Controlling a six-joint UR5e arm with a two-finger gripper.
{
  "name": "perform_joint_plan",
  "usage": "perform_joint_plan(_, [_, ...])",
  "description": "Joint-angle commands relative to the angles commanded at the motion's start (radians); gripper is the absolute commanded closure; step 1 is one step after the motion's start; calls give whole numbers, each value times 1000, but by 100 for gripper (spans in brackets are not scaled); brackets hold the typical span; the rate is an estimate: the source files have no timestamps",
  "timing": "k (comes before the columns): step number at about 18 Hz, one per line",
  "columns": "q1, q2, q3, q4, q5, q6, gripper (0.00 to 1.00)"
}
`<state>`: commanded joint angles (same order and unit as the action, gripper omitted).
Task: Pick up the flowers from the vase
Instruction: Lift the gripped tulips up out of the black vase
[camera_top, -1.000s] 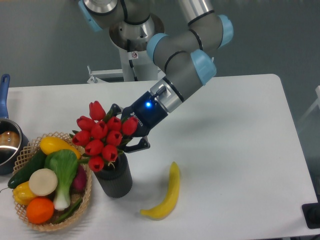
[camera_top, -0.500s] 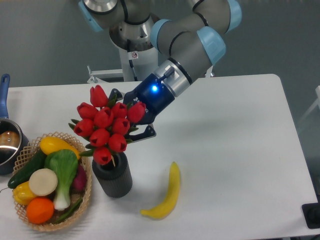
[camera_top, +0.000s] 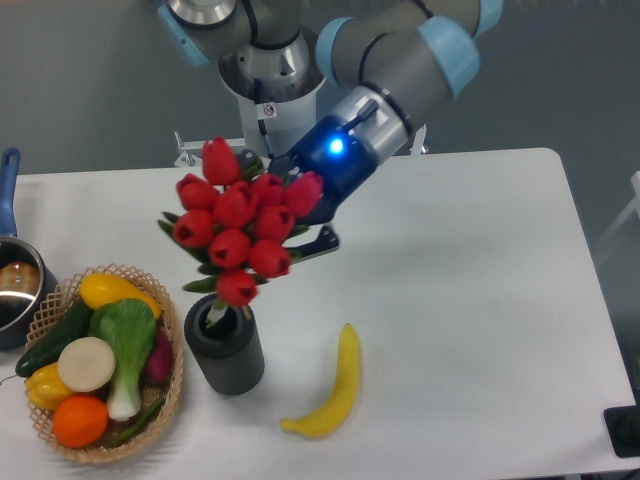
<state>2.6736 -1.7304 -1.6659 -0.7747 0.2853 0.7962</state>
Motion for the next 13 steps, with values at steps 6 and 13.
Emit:
perform_joint_plan(6, [40,2,46,2,3,14,63])
perform_joint_plan(13, [66,3,57,0,60,93,63])
